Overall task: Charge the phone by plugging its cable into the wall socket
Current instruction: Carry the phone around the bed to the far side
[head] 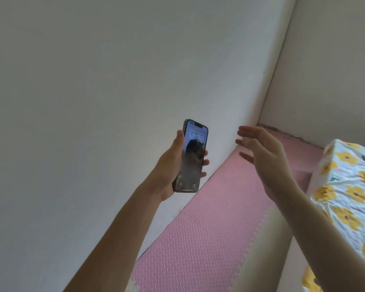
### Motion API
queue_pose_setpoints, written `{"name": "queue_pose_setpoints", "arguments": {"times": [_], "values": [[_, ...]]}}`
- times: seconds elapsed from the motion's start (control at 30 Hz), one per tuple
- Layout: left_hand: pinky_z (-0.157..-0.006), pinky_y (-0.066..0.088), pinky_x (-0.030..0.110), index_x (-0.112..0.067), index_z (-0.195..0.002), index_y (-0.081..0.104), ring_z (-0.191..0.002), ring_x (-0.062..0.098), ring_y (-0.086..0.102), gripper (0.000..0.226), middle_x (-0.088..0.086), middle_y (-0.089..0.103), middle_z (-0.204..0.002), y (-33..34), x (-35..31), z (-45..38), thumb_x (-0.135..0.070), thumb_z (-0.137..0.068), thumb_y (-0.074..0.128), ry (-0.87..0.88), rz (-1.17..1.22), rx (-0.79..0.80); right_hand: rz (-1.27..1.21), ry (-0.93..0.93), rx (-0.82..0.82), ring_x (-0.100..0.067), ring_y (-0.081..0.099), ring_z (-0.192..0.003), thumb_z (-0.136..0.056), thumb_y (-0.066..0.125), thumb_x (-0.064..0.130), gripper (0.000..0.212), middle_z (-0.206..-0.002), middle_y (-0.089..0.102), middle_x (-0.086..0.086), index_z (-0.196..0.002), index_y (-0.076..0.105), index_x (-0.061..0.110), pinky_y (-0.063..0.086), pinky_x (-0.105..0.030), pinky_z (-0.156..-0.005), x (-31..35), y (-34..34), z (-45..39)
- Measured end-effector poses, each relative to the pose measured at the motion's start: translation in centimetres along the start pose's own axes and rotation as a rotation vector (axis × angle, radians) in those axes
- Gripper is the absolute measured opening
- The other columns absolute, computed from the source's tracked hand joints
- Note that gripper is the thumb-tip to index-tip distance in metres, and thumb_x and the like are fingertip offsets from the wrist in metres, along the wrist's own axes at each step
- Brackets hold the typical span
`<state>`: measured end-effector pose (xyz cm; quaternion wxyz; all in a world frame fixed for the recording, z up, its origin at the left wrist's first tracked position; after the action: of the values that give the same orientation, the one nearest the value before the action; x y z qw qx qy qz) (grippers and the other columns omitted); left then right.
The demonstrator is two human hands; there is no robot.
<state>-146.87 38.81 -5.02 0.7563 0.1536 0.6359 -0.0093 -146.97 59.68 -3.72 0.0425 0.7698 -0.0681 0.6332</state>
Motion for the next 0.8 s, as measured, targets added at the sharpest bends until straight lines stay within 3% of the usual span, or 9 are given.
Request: {"name": "queue_pose_setpoints", "arguments": {"times": [0.07,0.1,0.17,0.23,0.37,0.5,0.67,0.8], "values": [[-0.086,0.060,0.045,-0.019,-0.130,0.055,-0.097,0.023,0.074,0.074,0.012,0.073,-0.114,1.5,0.1,-3.1,-0.073,-0.083,0.037,-0.021,-0.006,0.044,0.028,-0.006,-0.014,-0.010,0.066,-0.108,-0.089,0.053,0.021,0.028,-0.113,0.070,0.010,-0.110,0.067,0.033,0.055,-0.037,-0.092,-0.9,-1.1,-2.0],[-0.082,0.061,0.041,-0.019,-0.125,0.053,-0.092,0.018,0.073,0.067,0.012,0.071,-0.112,2.2,0.0,-4.7,-0.072,-0.088,0.035,0.020,-0.117,0.042,0.054,-0.012,-0.021,-0.009,0.066,-0.108,-0.091,0.053,0.020,0.028,-0.113,0.071,0.011,-0.109,0.067,0.035,0.055,-0.037,-0.092,-1.4,-1.7,-3.0],[-0.068,0.050,0.029,-0.021,-0.106,0.043,-0.074,0.004,0.060,0.049,0.005,0.061,-0.099,3.7,-0.5,-7.8,-0.067,-0.094,0.032,0.230,-0.550,0.080,0.094,-0.022,-0.051,-0.008,0.066,-0.108,-0.090,0.053,0.022,0.028,-0.112,0.071,0.015,-0.108,0.067,0.037,0.055,-0.036,-0.092,-2.2,-3.1,-5.1],[-0.062,0.036,0.023,-0.026,-0.099,0.036,-0.070,0.005,0.046,0.045,-0.001,0.050,-0.095,5.2,-0.9,-10.6,-0.070,-0.090,0.029,0.428,-1.036,0.174,0.107,-0.019,-0.108,-0.008,0.067,-0.107,-0.085,0.053,0.026,0.028,-0.107,0.072,0.019,-0.103,0.068,0.042,0.055,-0.036,-0.090,-2.8,-4.5,-7.2],[-0.071,0.046,0.035,-0.020,-0.120,0.039,-0.089,0.022,0.051,0.059,0.006,0.050,-0.113,6.9,-1.2,-17.2,-0.068,-0.089,0.023,0.738,-1.715,0.155,0.164,-0.008,-0.206,-0.008,0.067,-0.106,-0.083,0.054,0.026,0.030,-0.101,0.070,0.030,-0.092,0.068,0.052,0.054,-0.039,-0.092,-4.4,-6.7,-11.6],[-0.074,0.040,0.036,-0.020,-0.128,0.038,-0.095,0.025,0.051,0.064,0.008,0.049,-0.118,7.0,-1.7,-24.9,-0.067,-0.090,0.019,0.832,-1.888,0.103,0.303,-0.031,-0.264,0.010,0.064,-0.092,-0.086,0.055,0.020,0.028,-0.102,0.068,0.028,-0.099,0.064,0.044,0.052,-0.035,-0.093,-5.9,-8.2,-17.5],[-0.071,0.033,0.033,-0.022,-0.120,0.030,-0.092,0.023,0.050,0.059,0.007,0.049,-0.115,6.7,-3.3,-34.9,-0.069,-0.088,0.013,0.885,-1.900,0.130,0.394,-0.018,-0.349,0.007,0.062,-0.095,-0.092,0.055,0.006,0.031,-0.109,0.067,0.016,-0.112,0.065,0.029,0.051,-0.031,-0.091,-7.1,-9.8,-26.0],[-0.070,0.034,0.033,-0.023,-0.119,0.027,-0.091,0.023,0.051,0.057,0.008,0.051,-0.114,7.5,-4.9,-42.5,-0.069,-0.088,0.013,0.956,-1.887,0.161,0.448,0.010,-0.352,0.014,0.061,-0.097,-0.092,0.054,0.006,0.033,-0.113,0.065,0.020,-0.114,0.064,0.028,0.044,-0.015,-0.083,-7.6,-11.0,-31.3]]}}
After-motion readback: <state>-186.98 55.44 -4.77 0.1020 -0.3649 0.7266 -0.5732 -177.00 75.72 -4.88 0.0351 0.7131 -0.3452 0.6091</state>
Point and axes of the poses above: each hand's wrist, its own z-axis away from the middle knuckle, its own y-axis out of the palm, x = y × z, the point moved 2 cm from there along -z, towards the middle knuckle
